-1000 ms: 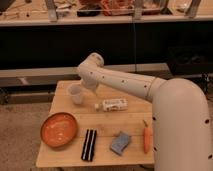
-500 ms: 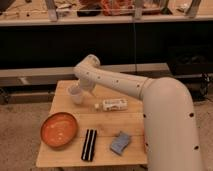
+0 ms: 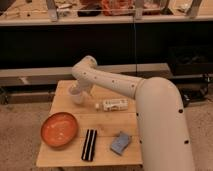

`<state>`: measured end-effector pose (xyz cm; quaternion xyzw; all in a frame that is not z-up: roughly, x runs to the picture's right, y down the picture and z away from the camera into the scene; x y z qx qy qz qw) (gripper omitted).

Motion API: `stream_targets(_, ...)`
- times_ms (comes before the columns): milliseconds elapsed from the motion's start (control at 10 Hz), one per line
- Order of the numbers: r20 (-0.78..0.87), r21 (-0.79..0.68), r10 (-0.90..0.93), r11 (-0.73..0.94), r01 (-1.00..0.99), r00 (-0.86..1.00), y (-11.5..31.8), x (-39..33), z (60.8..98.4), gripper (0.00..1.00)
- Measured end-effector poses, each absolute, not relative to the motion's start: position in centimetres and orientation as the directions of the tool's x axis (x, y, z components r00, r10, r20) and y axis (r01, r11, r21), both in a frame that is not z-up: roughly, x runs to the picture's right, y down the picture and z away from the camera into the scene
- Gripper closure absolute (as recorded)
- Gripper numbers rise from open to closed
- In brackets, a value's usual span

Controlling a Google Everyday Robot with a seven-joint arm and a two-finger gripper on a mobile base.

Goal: Pick up the ceramic cup

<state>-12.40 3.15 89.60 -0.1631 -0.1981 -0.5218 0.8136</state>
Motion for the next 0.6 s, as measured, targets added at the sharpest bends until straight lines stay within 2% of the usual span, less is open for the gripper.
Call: stream_targets(600,0.511,-0.052,-0.781,0.388,0.92,0.359,3.81,-12.95,90.54,0.2)
